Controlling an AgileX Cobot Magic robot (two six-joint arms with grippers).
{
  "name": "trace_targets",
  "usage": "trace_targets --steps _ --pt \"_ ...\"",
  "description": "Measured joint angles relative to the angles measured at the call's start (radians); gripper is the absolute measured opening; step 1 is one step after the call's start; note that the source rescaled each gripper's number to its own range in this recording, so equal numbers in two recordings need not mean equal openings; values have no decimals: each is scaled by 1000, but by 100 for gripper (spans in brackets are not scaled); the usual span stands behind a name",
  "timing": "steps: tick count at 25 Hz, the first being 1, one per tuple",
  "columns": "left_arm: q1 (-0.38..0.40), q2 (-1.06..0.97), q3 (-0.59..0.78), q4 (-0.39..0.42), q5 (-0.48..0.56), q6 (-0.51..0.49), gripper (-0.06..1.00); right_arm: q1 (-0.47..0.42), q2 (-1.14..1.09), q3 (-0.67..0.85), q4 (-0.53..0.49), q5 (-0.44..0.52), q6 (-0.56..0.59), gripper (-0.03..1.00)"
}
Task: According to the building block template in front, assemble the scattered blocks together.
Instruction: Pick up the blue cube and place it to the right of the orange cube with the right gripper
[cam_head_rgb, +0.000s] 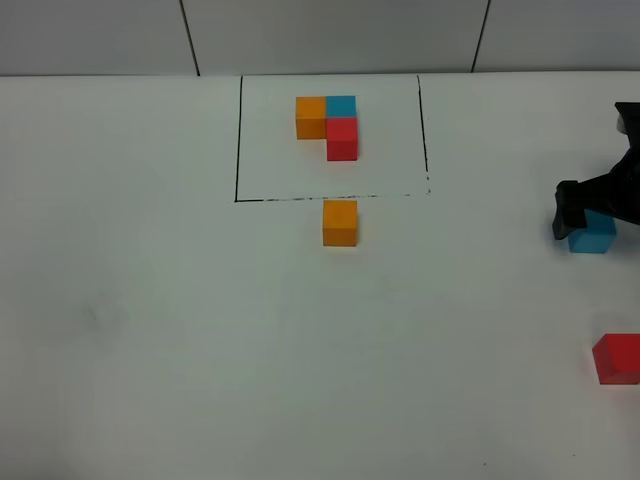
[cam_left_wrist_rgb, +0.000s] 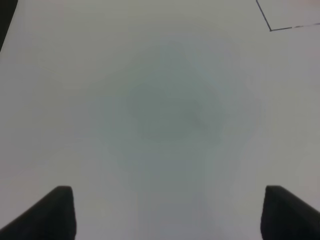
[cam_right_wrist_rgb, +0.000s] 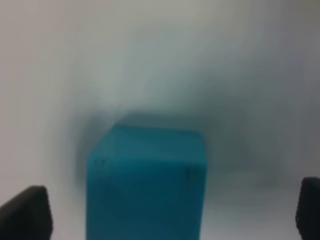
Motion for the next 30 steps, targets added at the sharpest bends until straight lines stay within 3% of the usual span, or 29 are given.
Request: trace_targets --steps 3,6,9,11,14,17,22,24,30 --pt "0 0 0 0 0 0 90 0 24 0 0 -5 0 93" --pt "0 0 0 0 0 0 90 0 28 0 0 -6 0 77" --pt "0 0 0 0 0 0 90 0 28 -2 0 -5 0 37" --pt "0 0 0 0 0 0 90 0 28 -3 0 4 0 0" --pt "0 0 0 0 0 0 90 4 28 -22 -2 25 -14 2" --pt "0 0 0 0 0 0 90 50 28 -93 -17 93 -123 2" --pt "0 0 0 0 0 0 90 238 27 -210 -29 274 -578 2" --pt "0 0 0 0 0 0 90 318 37 -237 -39 315 -704 2" --pt "0 0 0 0 0 0 90 463 152 -388 -127 368 -778 2"
